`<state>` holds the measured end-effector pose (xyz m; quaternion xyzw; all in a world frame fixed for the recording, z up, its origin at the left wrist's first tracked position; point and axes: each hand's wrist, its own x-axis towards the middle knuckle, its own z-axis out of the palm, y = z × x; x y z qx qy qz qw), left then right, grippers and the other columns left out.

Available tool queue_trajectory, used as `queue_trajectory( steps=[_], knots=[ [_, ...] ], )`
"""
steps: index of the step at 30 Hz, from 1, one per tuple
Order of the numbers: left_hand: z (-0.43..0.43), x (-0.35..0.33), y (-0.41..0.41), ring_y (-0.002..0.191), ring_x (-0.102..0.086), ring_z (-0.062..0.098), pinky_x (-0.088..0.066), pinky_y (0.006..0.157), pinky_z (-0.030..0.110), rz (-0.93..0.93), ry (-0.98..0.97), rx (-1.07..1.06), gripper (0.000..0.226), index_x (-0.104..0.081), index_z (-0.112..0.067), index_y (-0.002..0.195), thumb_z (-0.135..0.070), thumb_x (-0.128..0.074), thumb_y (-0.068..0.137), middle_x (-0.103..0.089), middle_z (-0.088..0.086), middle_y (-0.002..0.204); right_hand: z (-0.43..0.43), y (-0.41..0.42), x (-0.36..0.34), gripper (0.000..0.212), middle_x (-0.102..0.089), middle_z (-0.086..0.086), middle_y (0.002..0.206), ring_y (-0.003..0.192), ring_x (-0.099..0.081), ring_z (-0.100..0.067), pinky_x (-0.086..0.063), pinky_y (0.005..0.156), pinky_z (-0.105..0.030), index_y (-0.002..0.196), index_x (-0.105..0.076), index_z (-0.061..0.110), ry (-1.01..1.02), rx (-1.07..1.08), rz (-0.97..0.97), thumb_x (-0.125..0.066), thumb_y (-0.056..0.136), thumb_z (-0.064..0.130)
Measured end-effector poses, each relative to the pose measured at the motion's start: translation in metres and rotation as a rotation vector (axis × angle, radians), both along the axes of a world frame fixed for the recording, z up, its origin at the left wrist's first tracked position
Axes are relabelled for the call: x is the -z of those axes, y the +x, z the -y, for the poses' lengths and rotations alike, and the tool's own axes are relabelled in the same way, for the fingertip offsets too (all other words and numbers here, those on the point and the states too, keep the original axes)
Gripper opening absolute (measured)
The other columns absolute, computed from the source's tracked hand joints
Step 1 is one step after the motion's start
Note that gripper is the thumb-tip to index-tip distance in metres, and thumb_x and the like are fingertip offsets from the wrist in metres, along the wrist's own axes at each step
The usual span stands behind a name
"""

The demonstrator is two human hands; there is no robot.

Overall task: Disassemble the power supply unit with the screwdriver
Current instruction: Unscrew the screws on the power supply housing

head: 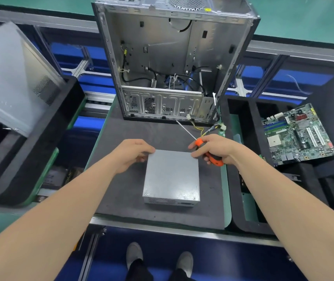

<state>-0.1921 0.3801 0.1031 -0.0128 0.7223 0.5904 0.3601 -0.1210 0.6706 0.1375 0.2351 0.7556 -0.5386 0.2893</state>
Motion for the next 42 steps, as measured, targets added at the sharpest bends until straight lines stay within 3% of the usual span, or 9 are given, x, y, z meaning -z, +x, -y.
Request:
queue_trajectory(
  steps=[3,9,15,19,24,27,32,36,42],
  knots=[
    [0.003,0.003,-0.003,0.086,-0.062,0.024,-0.049,0.076,0.03,0.015,0.016,0.001,0.002,-0.075,-0.006,0.09,-0.007,-0.075,0.092,-0.077,0.015,0.096,0.0,-0.004,0.0,0.035,-0.062,-0.009,0.077,0.057,-0.053,-0.018,-0.047,0.054,-0.029,0.108,-0.077,0.022,0.015,-0.017,-0.031,-0.085,0.078,0.007],
    [0.011,0.011,-0.008,0.089,-0.067,0.02,-0.051,0.083,0.032,0.07,0.095,0.034,0.021,-0.083,-0.005,0.106,-0.017,-0.077,0.089,-0.079,0.014,0.113,-0.005,-0.011,-0.003,0.036,-0.062,-0.018,0.086,0.061,-0.051,-0.027,-0.042,0.073,-0.046,0.113,-0.073,0.016,0.054,-0.104,-0.081,-0.083,0.081,0.002],
    [0.008,0.012,-0.009,0.078,-0.063,0.017,-0.05,0.075,0.028,0.008,0.048,0.072,0.007,-0.073,-0.007,0.092,-0.013,-0.077,0.092,-0.078,0.01,0.093,-0.005,-0.013,-0.001,0.04,-0.058,-0.017,0.084,0.066,-0.05,-0.032,-0.041,0.071,-0.047,0.113,-0.073,0.016,0.077,-0.111,-0.104,-0.084,0.078,0.0],
    [0.002,0.007,-0.013,0.078,-0.059,0.022,-0.046,0.072,0.029,-0.01,0.026,0.106,0.016,-0.063,-0.011,0.081,-0.005,-0.073,0.091,-0.072,0.014,0.092,0.002,-0.016,-0.006,0.042,-0.072,-0.002,0.083,0.064,-0.054,-0.032,-0.038,0.061,-0.044,0.119,-0.066,0.011,0.126,-0.181,-0.173,-0.08,0.08,0.002],
    [0.002,0.004,-0.02,0.085,-0.055,0.025,-0.046,0.073,0.03,0.007,0.023,0.181,0.025,-0.058,-0.013,0.072,0.001,-0.068,0.09,-0.071,0.018,0.098,0.017,-0.023,-0.026,0.038,-0.075,-0.007,0.102,0.069,-0.068,-0.029,-0.058,0.066,-0.041,0.116,-0.049,0.015,0.107,-0.274,-0.304,-0.066,0.085,0.002],
    [0.005,0.004,-0.023,0.078,-0.061,0.02,-0.049,0.071,0.026,-0.009,0.05,0.138,0.011,-0.073,-0.008,0.094,0.001,-0.067,0.093,-0.075,0.014,0.094,0.026,-0.027,-0.043,0.024,-0.073,0.001,0.098,0.069,-0.073,-0.029,-0.061,0.066,-0.043,0.105,-0.065,0.028,0.231,-0.357,-0.463,-0.074,0.085,0.018],
    [0.007,0.012,-0.025,0.097,-0.072,0.017,-0.056,0.087,0.029,-0.29,0.087,0.015,0.041,-0.064,-0.019,0.136,-0.001,-0.065,0.1,-0.075,0.006,0.119,0.042,-0.034,-0.063,0.021,-0.072,-0.005,0.064,0.048,-0.062,-0.017,-0.053,0.05,-0.034,0.087,-0.073,0.024,0.321,-0.142,-0.674,-0.087,0.074,0.033],
    [0.007,0.005,-0.027,0.108,-0.066,0.002,-0.049,0.099,0.022,-0.599,-0.083,0.187,0.031,-0.076,-0.04,0.12,-0.016,-0.065,0.103,-0.067,-0.013,0.123,0.052,-0.038,-0.072,0.029,-0.071,0.001,0.072,0.055,-0.069,-0.014,-0.058,0.05,-0.029,0.093,-0.07,0.024,0.33,0.079,-0.839,-0.089,0.074,0.034],
    [0.004,-0.002,-0.026,0.1,-0.075,0.016,-0.056,0.098,0.035,-0.558,0.007,0.169,0.02,-0.082,-0.023,0.102,-0.006,-0.072,0.097,-0.08,-0.005,0.097,0.07,-0.042,-0.078,0.029,-0.066,0.022,0.082,0.074,-0.063,-0.003,-0.047,0.062,-0.012,0.097,-0.062,0.029,0.461,0.098,-1.019,-0.08,0.08,0.044]
  ],
)
